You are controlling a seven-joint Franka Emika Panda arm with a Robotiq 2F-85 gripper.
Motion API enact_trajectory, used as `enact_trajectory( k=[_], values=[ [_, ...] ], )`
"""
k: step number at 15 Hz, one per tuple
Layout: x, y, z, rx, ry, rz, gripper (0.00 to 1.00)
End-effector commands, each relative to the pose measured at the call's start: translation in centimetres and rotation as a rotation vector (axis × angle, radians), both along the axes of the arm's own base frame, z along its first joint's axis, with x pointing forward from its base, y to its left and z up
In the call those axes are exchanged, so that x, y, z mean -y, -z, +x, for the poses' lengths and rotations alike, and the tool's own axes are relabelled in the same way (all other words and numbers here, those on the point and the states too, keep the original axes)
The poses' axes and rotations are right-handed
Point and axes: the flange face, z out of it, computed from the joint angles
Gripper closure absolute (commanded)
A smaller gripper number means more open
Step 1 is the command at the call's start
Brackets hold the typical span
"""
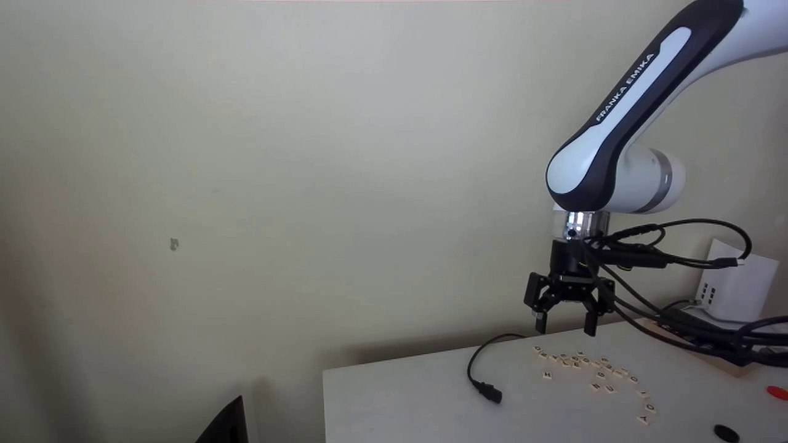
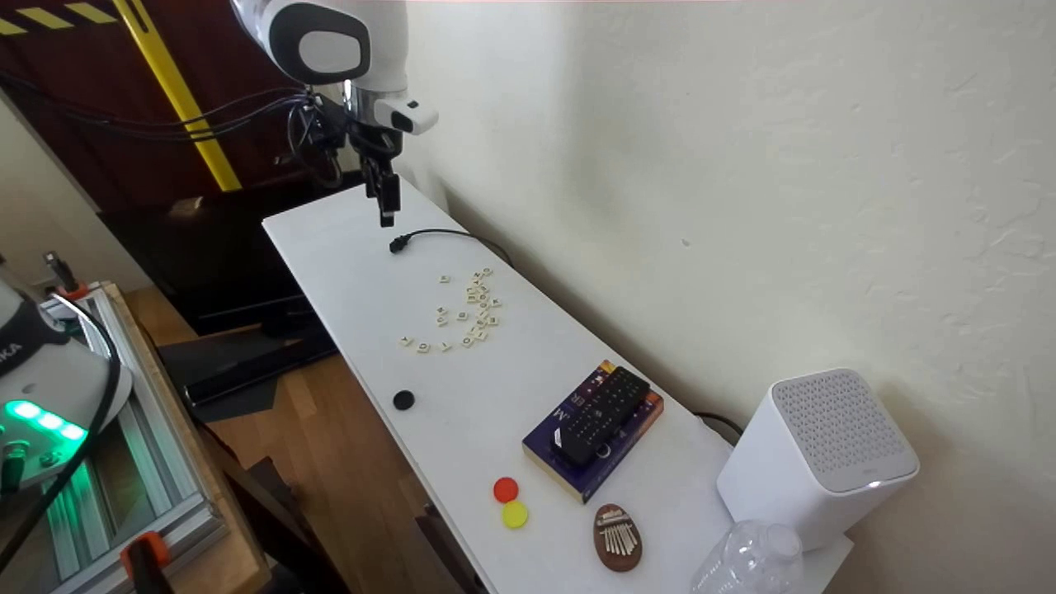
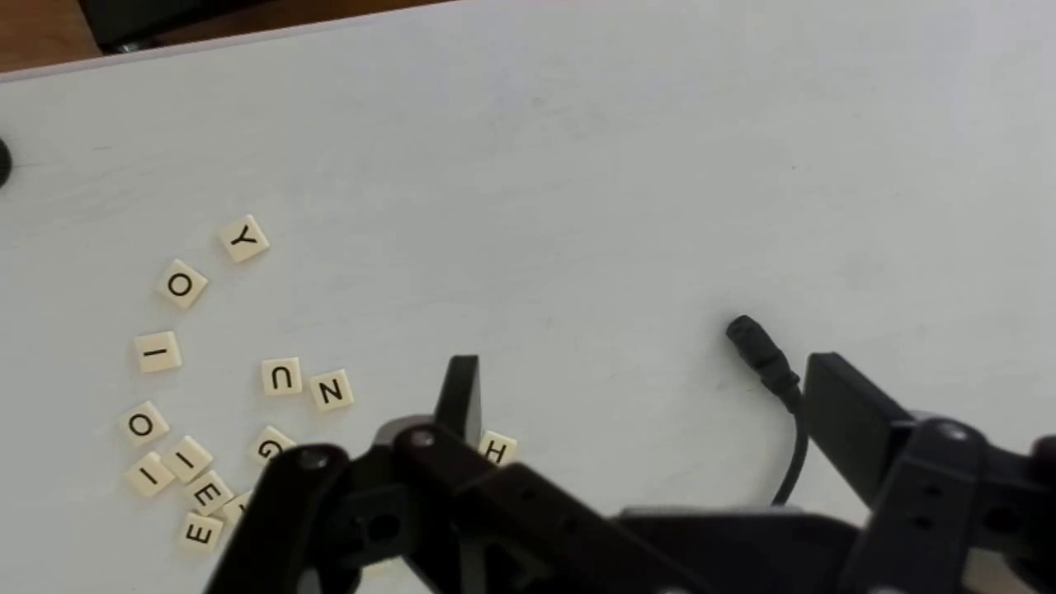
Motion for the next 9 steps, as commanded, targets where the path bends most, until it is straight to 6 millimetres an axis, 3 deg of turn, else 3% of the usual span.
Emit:
enact_trajectory(
  k=[1, 8, 9],
  values=[
    [0.5, 0.4, 0.1, -0.003, 0.009, -0.002, 0.00],
    [0.8, 0.8, 0.5, -0.004, 0.017, -0.002, 0.00],
    [0.7, 1.7, 1.1, -0.010, 0.064, 0.004, 0.00]
  ],
)
